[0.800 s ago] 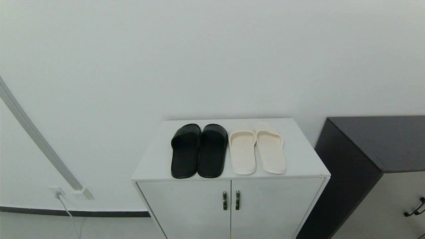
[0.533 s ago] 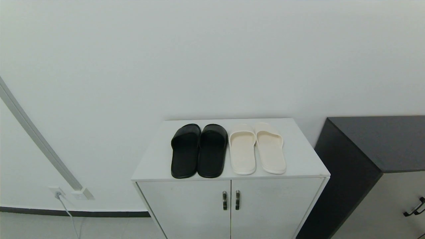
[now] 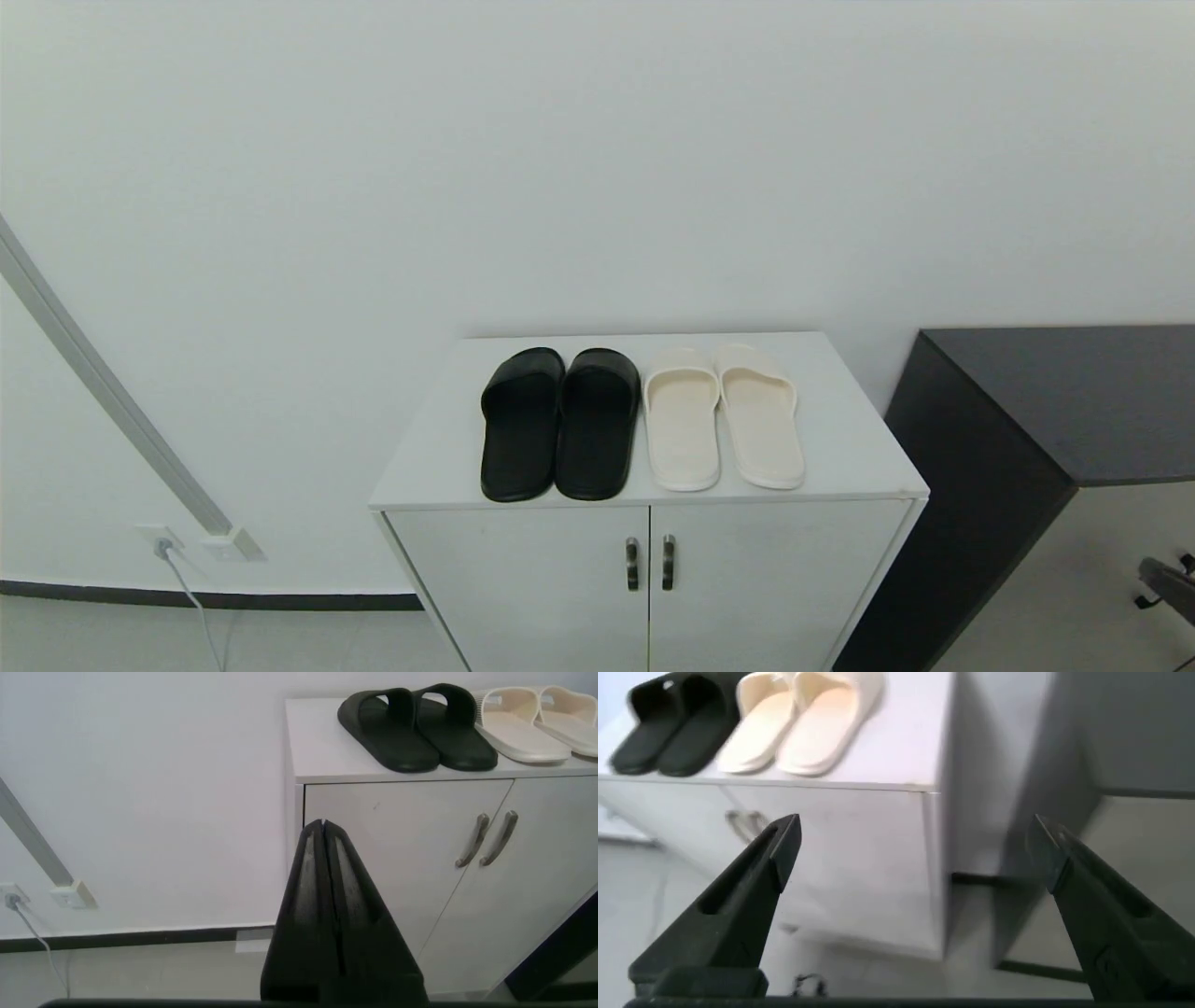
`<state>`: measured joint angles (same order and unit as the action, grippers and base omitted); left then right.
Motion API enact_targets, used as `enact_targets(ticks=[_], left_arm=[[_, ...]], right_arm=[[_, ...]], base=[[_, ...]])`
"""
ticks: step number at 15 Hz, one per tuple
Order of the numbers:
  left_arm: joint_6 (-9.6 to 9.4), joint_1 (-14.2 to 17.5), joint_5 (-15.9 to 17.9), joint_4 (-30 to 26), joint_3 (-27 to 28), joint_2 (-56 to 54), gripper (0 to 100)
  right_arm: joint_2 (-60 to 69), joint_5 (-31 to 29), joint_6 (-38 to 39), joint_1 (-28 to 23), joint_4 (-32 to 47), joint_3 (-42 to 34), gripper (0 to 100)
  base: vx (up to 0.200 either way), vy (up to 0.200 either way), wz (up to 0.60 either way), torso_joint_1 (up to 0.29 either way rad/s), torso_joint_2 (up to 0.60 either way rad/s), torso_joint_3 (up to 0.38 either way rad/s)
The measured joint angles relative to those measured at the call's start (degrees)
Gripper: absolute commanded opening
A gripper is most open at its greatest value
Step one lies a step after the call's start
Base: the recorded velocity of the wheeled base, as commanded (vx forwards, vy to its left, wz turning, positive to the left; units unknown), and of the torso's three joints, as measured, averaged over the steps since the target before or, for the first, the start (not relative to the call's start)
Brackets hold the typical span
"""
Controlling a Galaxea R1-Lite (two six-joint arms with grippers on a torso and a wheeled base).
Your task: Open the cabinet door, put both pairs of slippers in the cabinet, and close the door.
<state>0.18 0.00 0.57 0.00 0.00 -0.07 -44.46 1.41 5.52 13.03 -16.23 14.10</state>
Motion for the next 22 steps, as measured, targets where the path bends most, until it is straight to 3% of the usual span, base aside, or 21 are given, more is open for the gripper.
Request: enact_targets(ticks=[5,8,11,18,22], left_arm=[[0.06,0.0,0.0,0.0,0.0,0.0,0],[0.41,0.0,-0.1,0.0,0.0,0.0,0],[0.41,0.0,-0.1,0.0,0.0,0.0,0],[0.26,0.0,0.0,0.0,0.0,0.0,0],[0.26,0.0,0.0,0.0,0.0,0.0,0]], right_arm=[[-19.5,-16.0,8.2,24.2,-6.4,11.5,100],[-31.8,-22.7,9.9,30.5,-11.8,19.0,100],[-43.5,-27.2,10.0,33.3,-16.7,27.2,100],[-64.4,-40.7,10.2,34.0,-17.7,44.4,100],[-71.7,-42.6,9.9,33.0,-17.7,50.7,100]], base=[[0.0,0.0,0.0,0.0,0.0,0.0],[0.0,0.0,0.0,0.0,0.0,0.0],[0.0,0.0,0.0,0.0,0.0,0.0],[0.0,0.0,0.0,0.0,0.0,0.0],[0.0,0.0,0.0,0.0,0.0,0.0]])
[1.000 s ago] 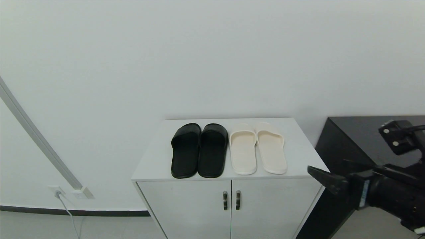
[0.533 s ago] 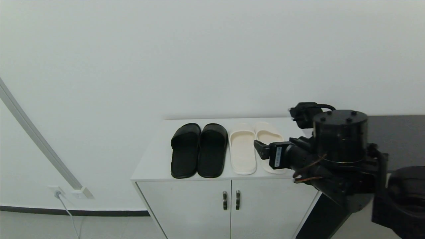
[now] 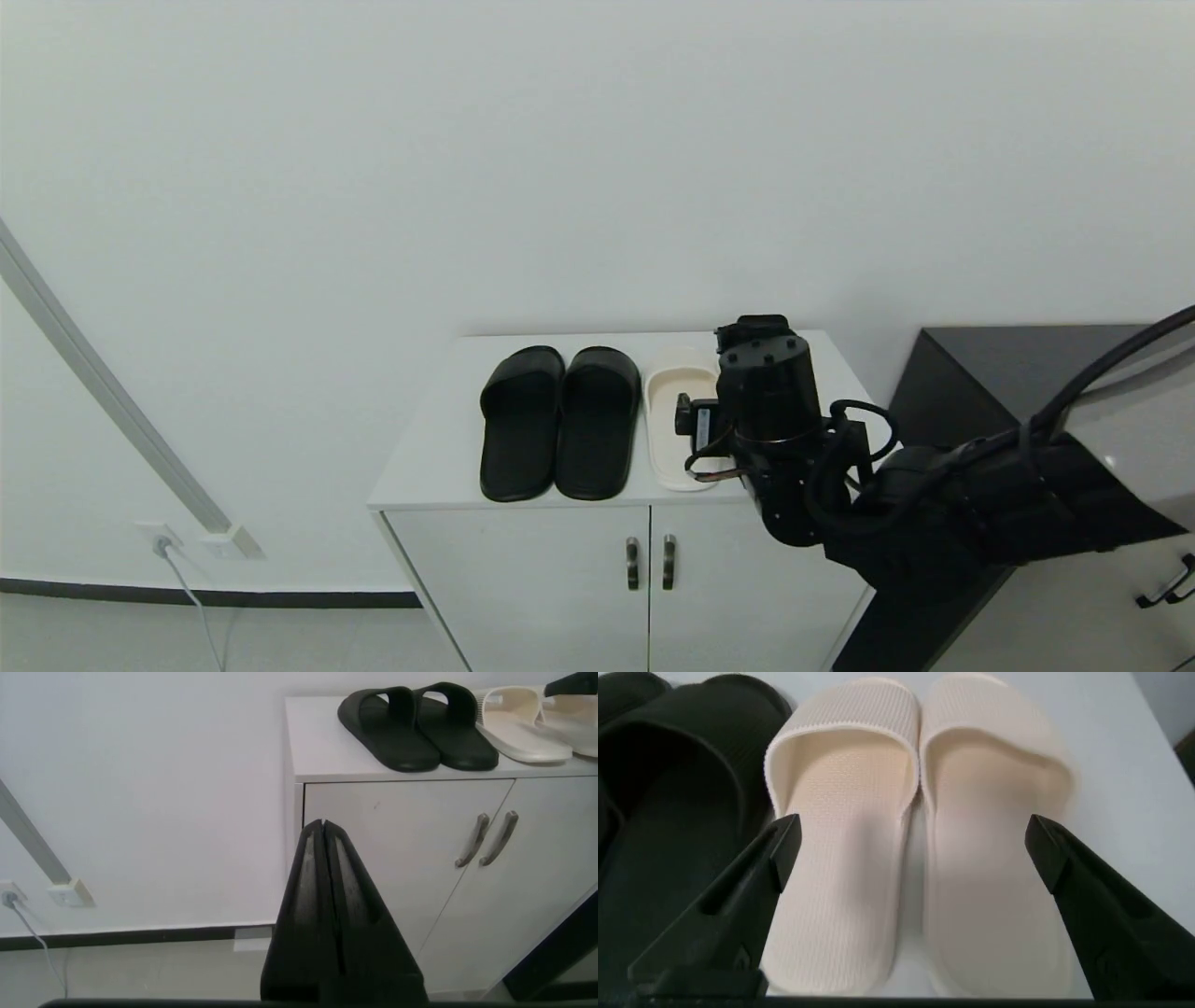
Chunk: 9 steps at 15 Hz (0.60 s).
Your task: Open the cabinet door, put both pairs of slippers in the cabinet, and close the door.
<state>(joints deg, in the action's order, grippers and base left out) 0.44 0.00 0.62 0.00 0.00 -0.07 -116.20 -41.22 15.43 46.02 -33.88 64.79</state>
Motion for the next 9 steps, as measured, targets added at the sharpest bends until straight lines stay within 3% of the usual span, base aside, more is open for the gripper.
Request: enact_targets(ticks=[9], left_arm=[[0.05,0.0,0.0,0.0,0.0,0.0,0]], right_arm=[[-9.2,2.5,-0.4,-4.7,0.2,10.5,100]], base=[[0.0,0.0,0.0,0.0,0.0,0.0]])
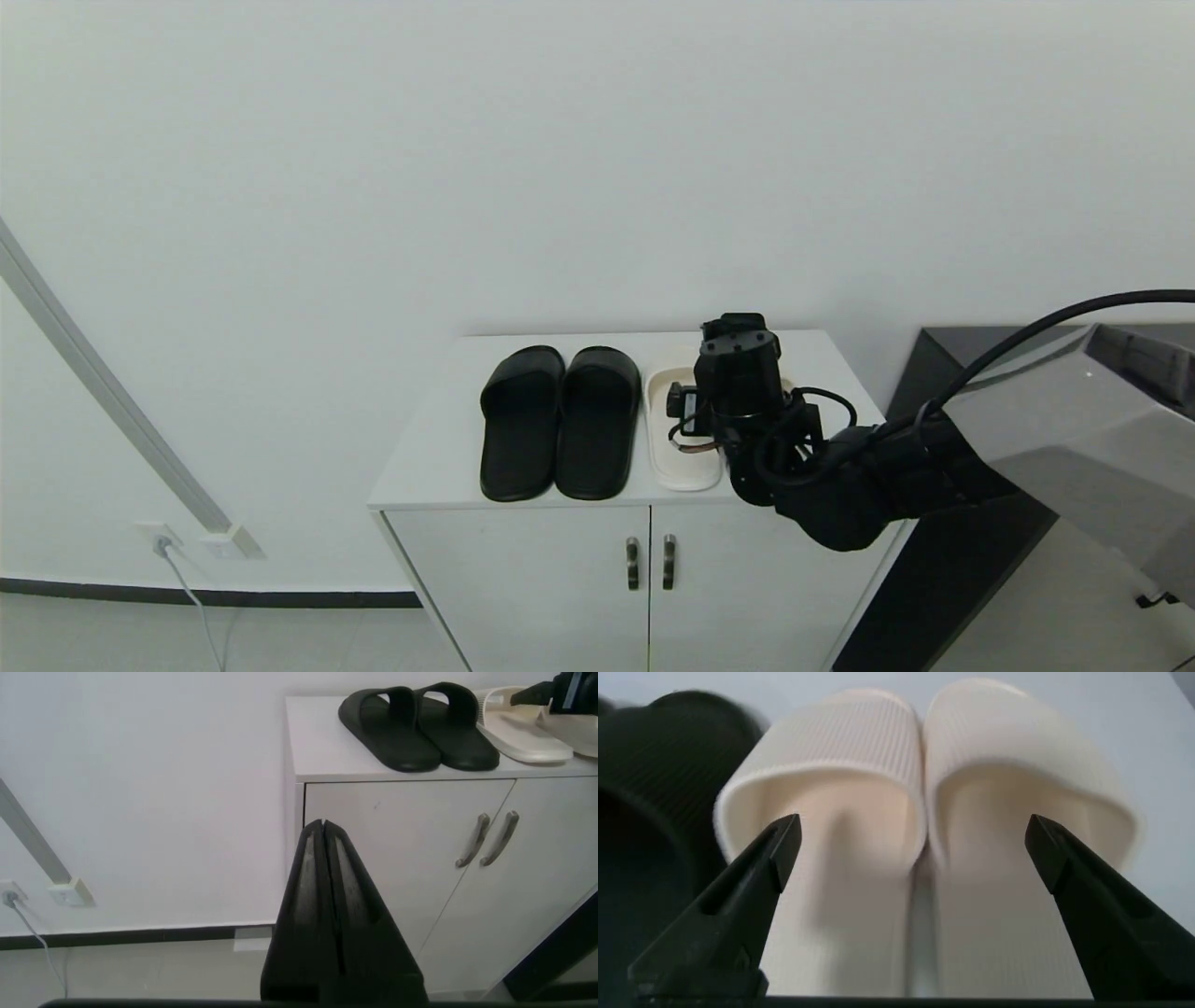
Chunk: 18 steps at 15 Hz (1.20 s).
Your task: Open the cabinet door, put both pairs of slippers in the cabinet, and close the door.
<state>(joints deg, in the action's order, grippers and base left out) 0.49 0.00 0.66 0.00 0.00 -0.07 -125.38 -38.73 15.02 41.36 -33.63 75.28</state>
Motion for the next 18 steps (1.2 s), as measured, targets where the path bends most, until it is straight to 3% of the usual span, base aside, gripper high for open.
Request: enact_targets(ticks=[9,10,18], left_arm=[[0.02,0.0,0.0,0.0,0.0,0.0,0],[0.02,0.0,0.0,0.0,0.0,0.0,0],[0.11,0.0,0.0,0.0,0.0,0.0,0]], right_arm=[[-4.9,3.8,-2.6,-3.6,0.0,6.0,100],[-5.1,4.6,-2.7,-3.8,-0.1,6.3,0],[-6.0,5.1,-2.8,-4.0,-0.3,6.7,0]], base=[[0.0,0.0,0.0,0.0,0.0,0.0],[0.0,0.0,0.0,0.0,0.0,0.0],[0.0,0.0,0.0,0.0,0.0,0.0]])
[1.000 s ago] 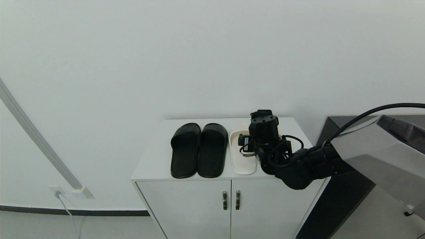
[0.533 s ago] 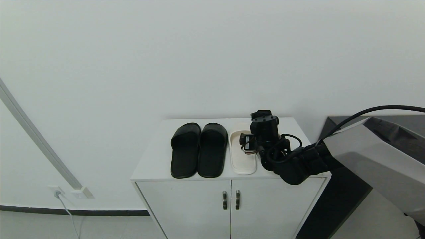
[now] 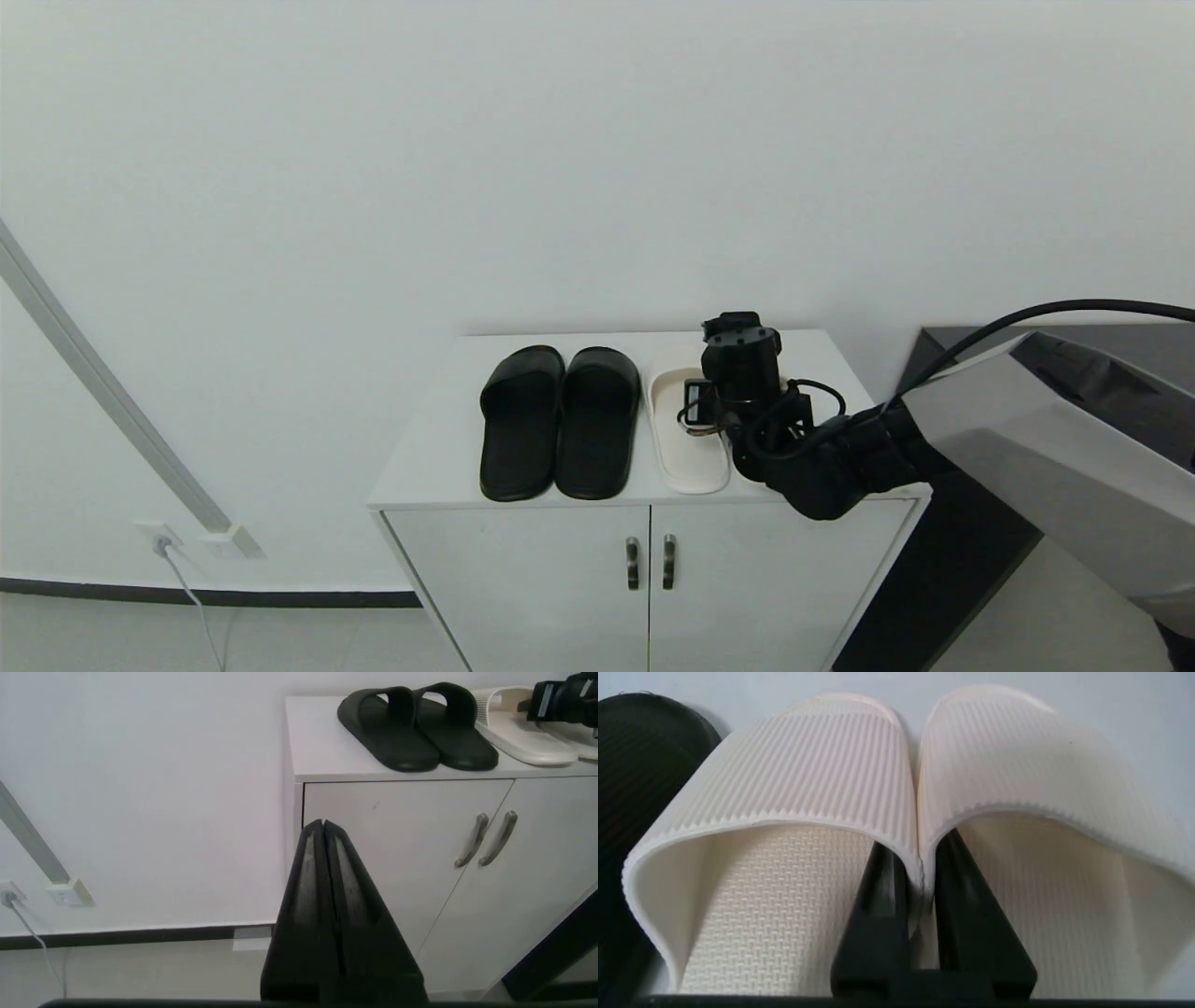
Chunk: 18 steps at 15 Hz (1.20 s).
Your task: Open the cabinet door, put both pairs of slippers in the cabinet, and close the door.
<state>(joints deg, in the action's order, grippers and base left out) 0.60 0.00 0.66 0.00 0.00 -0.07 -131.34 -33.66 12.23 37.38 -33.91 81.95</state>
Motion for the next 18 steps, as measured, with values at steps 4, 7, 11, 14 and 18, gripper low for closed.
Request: enact_targets(ticks=[4,7,11,14,18], left_arm=[[0.02,0.0,0.0,0.0,0.0,0.0,0],[0.02,0.0,0.0,0.0,0.0,0.0,0],[0.02,0.0,0.0,0.0,0.0,0.0,0],[-0.06,0.0,0.0,0.0,0.0,0.0,0],[-0.09,0.0,0.0,0.0,0.0,0.0,0]], right_arm=[[2.1,1.1,-0.2,-0.1,0.3,-1.4,0],[7.7,3.4,-1.8,0.9,0.1,-6.1,0],[19.1,9.9,-3.5,3.4,0.0,-18.1,0],[29.5,15.3,-4.3,6.0,0.4,-29.2,0],[44.5,24.5,-4.9,9.5,5.9,-41.4,0]], base=[[0.0,0.0,0.0,0.0,0.0,0.0],[0.0,0.0,0.0,0.0,0.0,0.0],[0.0,0.0,0.0,0.0,0.0,0.0],[0.0,0.0,0.0,0.0,0.0,0.0],[0.0,0.0,0.0,0.0,0.0,0.0]])
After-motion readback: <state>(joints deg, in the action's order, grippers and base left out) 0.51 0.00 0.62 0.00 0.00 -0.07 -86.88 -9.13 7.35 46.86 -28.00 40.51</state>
